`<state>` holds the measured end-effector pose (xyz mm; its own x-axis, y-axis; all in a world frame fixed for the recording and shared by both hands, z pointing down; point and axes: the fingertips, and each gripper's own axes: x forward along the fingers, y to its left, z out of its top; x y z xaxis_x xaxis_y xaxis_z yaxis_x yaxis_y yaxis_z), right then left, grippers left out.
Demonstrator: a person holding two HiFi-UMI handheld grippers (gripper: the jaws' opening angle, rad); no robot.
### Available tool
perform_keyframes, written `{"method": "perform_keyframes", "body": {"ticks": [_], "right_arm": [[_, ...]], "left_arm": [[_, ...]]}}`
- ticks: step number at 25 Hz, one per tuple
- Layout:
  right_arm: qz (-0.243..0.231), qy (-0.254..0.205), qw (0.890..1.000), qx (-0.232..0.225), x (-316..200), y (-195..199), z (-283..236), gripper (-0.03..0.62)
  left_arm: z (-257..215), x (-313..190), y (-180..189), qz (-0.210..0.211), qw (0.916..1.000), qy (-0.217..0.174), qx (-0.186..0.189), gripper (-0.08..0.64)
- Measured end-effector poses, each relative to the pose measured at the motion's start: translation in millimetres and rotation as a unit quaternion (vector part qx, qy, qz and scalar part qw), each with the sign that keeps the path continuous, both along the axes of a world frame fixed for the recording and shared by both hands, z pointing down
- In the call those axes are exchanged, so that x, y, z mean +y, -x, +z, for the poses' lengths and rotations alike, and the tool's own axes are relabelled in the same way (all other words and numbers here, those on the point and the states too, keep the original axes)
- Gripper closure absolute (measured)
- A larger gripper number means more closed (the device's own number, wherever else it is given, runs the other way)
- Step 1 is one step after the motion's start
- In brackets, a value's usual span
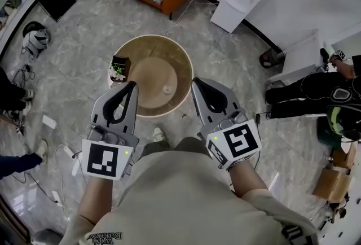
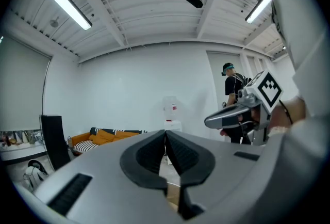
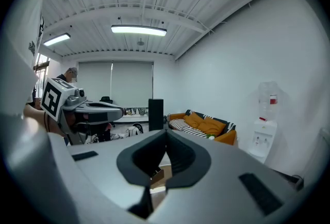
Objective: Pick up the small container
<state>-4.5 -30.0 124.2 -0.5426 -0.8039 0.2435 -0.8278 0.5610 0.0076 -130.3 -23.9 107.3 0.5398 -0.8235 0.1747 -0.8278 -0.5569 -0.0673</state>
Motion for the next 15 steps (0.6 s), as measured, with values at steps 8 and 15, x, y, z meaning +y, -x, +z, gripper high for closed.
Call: {"method": "perform_keyframes", "body": {"ticks": [8, 15], "right_arm": [[-0.012, 0.01, 1.0, 0.005, -27.0, -13.8, 15.2, 0.597], [-0.026, 0.014, 1.0, 0.004, -60.7, -13.9, 43.8, 0.595]], "left_arm": [[10.9, -22.4, -2.6, -0.022, 0.9996, 0.014, -0.011, 0.554], [38.7, -49.5, -17.9, -0.007, 0.9995, 0.031, -0.008, 0.554]]}}
